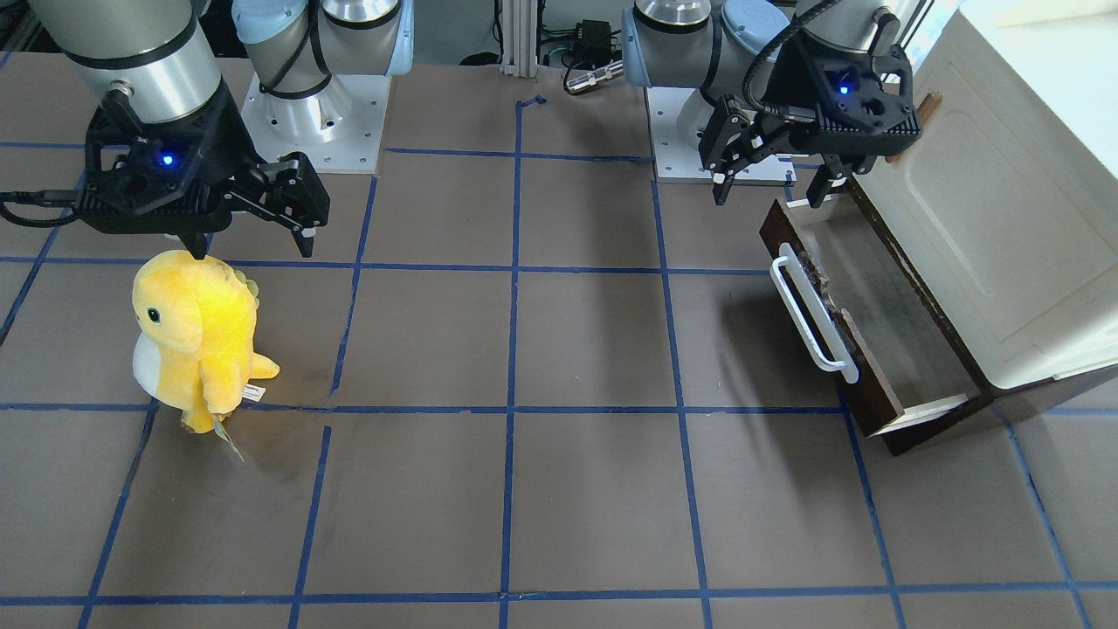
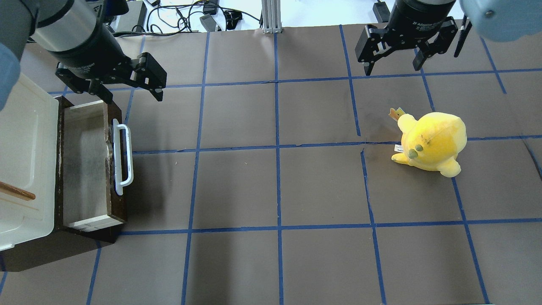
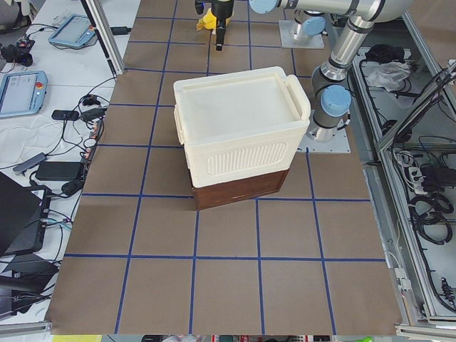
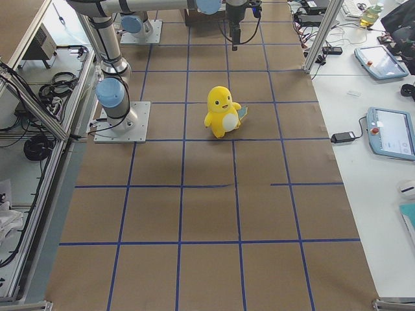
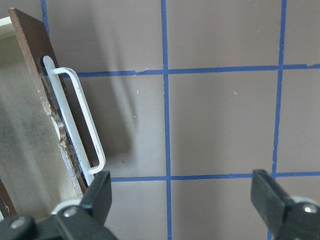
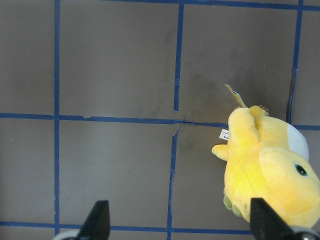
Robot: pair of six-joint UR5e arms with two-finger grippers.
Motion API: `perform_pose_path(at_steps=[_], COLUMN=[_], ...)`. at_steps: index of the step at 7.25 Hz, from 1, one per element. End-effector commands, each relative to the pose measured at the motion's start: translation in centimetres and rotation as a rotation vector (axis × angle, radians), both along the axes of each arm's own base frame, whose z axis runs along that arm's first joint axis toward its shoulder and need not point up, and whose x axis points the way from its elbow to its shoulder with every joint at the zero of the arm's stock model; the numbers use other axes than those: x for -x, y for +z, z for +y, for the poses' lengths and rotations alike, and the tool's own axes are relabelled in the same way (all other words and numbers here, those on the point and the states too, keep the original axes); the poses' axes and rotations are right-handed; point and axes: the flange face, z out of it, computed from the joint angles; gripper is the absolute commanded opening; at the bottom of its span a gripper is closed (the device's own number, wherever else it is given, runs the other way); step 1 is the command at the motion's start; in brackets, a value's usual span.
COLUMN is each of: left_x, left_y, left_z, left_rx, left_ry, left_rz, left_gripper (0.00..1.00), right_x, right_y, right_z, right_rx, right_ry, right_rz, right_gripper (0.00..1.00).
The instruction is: Pull drawer sideways
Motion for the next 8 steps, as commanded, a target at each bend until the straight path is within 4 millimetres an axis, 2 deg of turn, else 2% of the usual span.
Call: perform_pose_path(at_steps=[1, 3, 8], left_x=[-0.16, -0.15, -0.40], left_y=[-0.08, -0.27, -0.28], left_z=[-0.34, -0.90, -0.87], left_rx=[0.014, 0.010, 0.010], left_ry=[-0.008, -0.010, -0.007], left_rz=[0.006, 0.007, -0.004], left_gripper=[1.00, 1.00, 1.00], right_x=[0.00, 0.00, 0.00], right_y=[0.00, 0.00, 0.00], right_z=[0.00, 0.00, 0.00], right_rx=[0.000, 0.000, 0.000], right_ry=[0.000, 0.000, 0.000], right_rz=[0.000, 0.000, 0.000], right_gripper=[1.00, 1.00, 1.00])
